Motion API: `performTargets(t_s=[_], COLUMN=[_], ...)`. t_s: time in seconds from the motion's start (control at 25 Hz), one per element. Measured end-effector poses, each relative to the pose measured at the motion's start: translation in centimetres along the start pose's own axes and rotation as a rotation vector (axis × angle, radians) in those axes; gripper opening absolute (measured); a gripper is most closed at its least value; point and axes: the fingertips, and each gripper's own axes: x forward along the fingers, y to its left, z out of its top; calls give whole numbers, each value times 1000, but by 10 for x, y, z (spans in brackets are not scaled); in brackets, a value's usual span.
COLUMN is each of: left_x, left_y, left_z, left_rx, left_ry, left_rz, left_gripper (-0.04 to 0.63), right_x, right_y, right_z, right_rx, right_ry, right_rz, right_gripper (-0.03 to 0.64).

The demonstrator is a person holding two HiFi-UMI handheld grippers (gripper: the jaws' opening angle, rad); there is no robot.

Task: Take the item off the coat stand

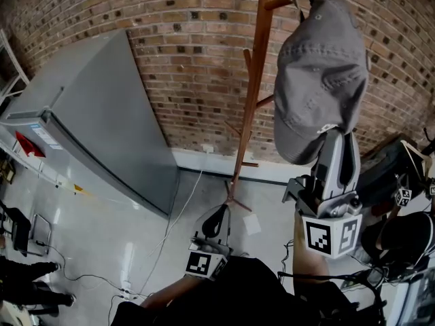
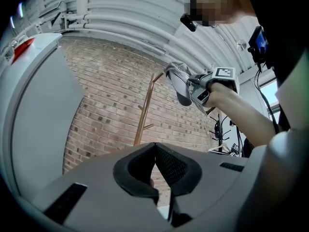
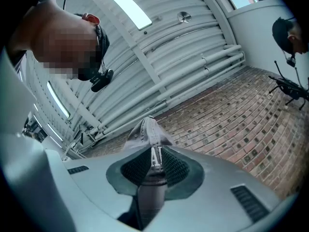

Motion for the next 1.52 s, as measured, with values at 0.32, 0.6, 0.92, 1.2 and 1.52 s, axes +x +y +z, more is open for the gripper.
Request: performTargets(t_s=[0.32, 0.6, 0.92, 1.2, 1.52], left_x=[0, 0, -1, 1, 1], left_y=[-1, -3, -3, -2, -4], left_z=[1, -3, -2, 6, 5], left_rx=[-14, -2, 14, 19, 24], left_ry=[-4, 21, 16, -10, -10], left_rz=[-4, -2, -2, 4, 4], left_gripper=[17, 17, 17, 17, 17], right_x=[-5, -13, -22, -35, -52], right_y=[2, 3, 8, 15, 22], right_z=[-11, -15, -33, -49, -70], right_rx=[6, 12, -2, -12, -41], right_ry=[42, 54, 108, 156, 214], right_rz=[-5, -5, 12, 28, 30], right_gripper=[74, 74, 74, 74, 74])
